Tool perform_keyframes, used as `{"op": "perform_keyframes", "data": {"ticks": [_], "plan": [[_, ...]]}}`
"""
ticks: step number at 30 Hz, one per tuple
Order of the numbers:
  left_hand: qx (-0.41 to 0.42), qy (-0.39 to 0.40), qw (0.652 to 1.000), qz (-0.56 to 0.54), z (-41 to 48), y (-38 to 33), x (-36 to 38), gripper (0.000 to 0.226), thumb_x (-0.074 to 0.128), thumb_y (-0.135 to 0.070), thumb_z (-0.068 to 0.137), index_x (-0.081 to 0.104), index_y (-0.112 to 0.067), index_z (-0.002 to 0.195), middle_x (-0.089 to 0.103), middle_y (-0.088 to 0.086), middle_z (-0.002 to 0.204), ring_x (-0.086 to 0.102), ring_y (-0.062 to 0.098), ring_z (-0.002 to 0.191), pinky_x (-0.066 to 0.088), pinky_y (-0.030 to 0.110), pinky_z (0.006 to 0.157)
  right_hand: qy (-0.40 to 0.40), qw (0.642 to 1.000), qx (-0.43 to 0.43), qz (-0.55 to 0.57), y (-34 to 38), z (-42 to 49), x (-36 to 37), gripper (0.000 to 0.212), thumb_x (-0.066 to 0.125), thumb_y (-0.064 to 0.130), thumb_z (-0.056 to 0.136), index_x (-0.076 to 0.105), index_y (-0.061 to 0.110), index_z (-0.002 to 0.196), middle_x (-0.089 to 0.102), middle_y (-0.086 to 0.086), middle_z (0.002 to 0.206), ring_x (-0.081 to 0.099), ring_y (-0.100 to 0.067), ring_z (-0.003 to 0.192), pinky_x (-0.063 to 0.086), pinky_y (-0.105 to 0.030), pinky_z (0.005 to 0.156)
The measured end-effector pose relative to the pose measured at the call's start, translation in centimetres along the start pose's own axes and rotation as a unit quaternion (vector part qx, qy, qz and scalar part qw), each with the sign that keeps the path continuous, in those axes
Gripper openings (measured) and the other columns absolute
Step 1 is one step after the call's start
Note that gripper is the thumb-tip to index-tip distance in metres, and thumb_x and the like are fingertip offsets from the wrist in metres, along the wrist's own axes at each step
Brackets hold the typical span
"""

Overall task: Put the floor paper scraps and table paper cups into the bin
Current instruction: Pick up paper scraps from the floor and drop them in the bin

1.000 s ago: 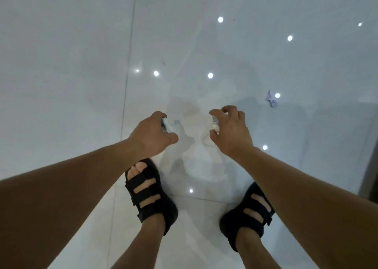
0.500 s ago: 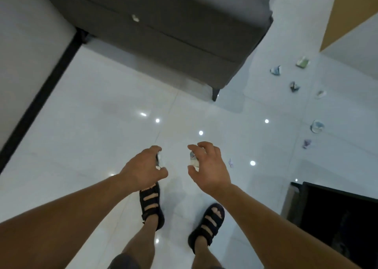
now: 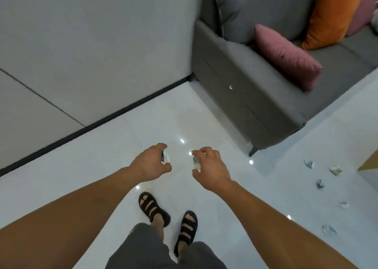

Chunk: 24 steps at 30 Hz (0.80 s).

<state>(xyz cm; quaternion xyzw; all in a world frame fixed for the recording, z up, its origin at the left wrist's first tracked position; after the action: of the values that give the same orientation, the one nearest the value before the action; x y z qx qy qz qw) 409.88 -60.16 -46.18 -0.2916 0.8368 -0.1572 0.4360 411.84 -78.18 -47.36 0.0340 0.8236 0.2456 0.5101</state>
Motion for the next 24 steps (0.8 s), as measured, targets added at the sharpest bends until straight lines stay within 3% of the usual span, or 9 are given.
{"op": "perform_keyframes", "data": {"ticks": [4,8,14,20,24], "plan": [[-0.064,-0.08,0.992,-0.074,-8.2,6.2,-3.7,0.069,0.065,-0.034,0.082,0.035,-0.018,0.143,0.054,-0.003,0.117,0.051,0.011,0.098,0.038,0.02,0.082,0.036,0.992,-0.105,-0.061,8.8,-0.4,0.4,0.057,0.061,0.028,0.089,0.042,0.029,0.142,0.037,0.003,0.14,0.032,-0.02,0.128,0.046,-0.032,0.092],[-0.153,-0.168,0.962,-0.152,-18.6,15.4,-5.5,0.068,0.065,-0.032,0.081,0.037,-0.017,0.141,0.053,-0.006,0.108,0.053,0.012,0.095,0.038,0.021,0.077,0.079,0.965,-0.226,-0.105,20.5,-2.7,4.2,0.057,0.061,0.027,0.087,0.043,0.03,0.141,0.038,0.005,0.139,0.033,-0.019,0.128,0.042,-0.027,0.088],[-0.267,-0.268,0.892,-0.246,-35.5,29.6,-3.6,0.068,0.066,-0.032,0.081,0.036,-0.019,0.14,0.053,-0.006,0.109,0.055,0.014,0.098,0.044,0.023,0.08,0.142,0.896,-0.382,-0.178,38.0,-10.6,13.8,0.056,0.059,0.025,0.087,0.044,0.028,0.14,0.038,0.004,0.139,0.034,-0.02,0.127,0.045,-0.03,0.09],[-0.348,-0.35,0.82,-0.291,-53.4,42.3,-1.4,0.068,0.066,-0.03,0.08,0.036,-0.018,0.14,0.056,-0.003,0.113,0.055,0.015,0.095,0.043,0.023,0.072,0.185,0.832,-0.484,-0.199,53.4,-21.3,24.5,0.058,0.061,0.029,0.087,0.042,0.028,0.142,0.038,0.003,0.139,0.034,-0.019,0.127,0.045,-0.031,0.092],[-0.392,-0.4,0.766,-0.316,-63.0,48.0,-0.1,0.072,0.066,-0.03,0.08,0.034,-0.018,0.143,0.055,0.004,0.126,0.055,0.02,0.104,0.043,0.024,0.076,0.207,0.797,-0.526,-0.213,60.5,-27.1,30.4,0.058,0.061,0.03,0.087,0.042,0.03,0.141,0.038,0.005,0.138,0.034,-0.018,0.127,0.046,-0.031,0.092]]}}
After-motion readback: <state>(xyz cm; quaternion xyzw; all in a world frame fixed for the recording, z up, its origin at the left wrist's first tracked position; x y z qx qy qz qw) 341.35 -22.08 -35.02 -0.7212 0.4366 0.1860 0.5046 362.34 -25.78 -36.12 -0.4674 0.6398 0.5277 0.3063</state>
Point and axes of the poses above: each hand's wrist, its own z-axis towards the middle knuckle, its own x-axis out of the palm, y = z × x, the point moved 8 cm from there along z, towards the middle knuckle
